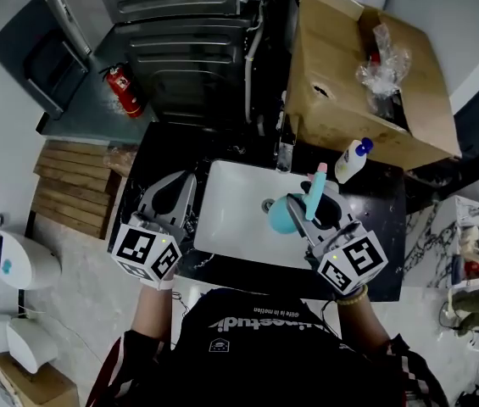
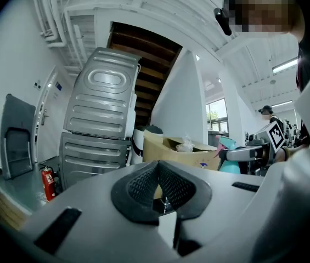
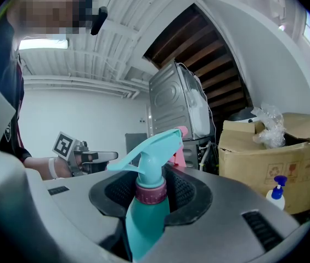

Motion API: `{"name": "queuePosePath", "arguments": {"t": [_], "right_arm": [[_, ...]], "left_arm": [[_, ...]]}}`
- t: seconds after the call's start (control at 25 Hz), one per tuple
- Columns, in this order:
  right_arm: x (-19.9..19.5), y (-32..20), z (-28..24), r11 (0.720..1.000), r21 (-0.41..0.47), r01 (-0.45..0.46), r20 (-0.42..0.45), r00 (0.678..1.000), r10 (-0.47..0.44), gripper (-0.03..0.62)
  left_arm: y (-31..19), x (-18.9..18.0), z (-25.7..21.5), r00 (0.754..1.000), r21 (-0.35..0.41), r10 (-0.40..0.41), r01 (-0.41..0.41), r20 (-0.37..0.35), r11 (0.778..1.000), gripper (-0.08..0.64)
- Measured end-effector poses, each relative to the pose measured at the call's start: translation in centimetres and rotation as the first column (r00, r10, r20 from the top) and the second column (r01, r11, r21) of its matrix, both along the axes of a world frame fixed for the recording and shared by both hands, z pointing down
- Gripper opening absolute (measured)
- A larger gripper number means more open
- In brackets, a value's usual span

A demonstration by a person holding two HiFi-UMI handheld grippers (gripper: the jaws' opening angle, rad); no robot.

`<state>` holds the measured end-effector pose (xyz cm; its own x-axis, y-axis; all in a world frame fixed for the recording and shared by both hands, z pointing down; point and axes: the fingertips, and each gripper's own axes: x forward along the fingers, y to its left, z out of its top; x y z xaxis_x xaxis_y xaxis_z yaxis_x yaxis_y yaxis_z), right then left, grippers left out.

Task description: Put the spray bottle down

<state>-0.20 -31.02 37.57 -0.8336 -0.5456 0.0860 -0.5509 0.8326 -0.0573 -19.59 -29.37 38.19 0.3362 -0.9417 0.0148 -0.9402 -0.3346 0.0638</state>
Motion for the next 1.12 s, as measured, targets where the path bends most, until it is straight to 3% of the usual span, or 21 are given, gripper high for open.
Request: {"name": "queuePosePath", "arguments": {"t": [0.4,0.76,1.12], "right_arm": [[-7.6,1.5,0.5,0.987,0.052,0.149,-0.010,0.989,-0.149,0.161],[-17.3,4.7,2.9,0.954,0.047,0.296,0.002,0.955,-0.297,0.161],[-25.7,7.9,7.9,0.919,0.065,0.388,-0.008,0.922,-0.388,0.161]], "left_arm": [[2.8,-4.4,1.6,0.996,-0.032,-0.094,0.094,-0.003,0.995,0.015],[8.4,-12.1,4.0,0.967,-0.052,-0.253,0.252,-0.014,0.966,0.015],[12.5,-17.0,6.3,0.944,-0.053,-0.327,0.326,-0.028,0.944,0.015]]}}
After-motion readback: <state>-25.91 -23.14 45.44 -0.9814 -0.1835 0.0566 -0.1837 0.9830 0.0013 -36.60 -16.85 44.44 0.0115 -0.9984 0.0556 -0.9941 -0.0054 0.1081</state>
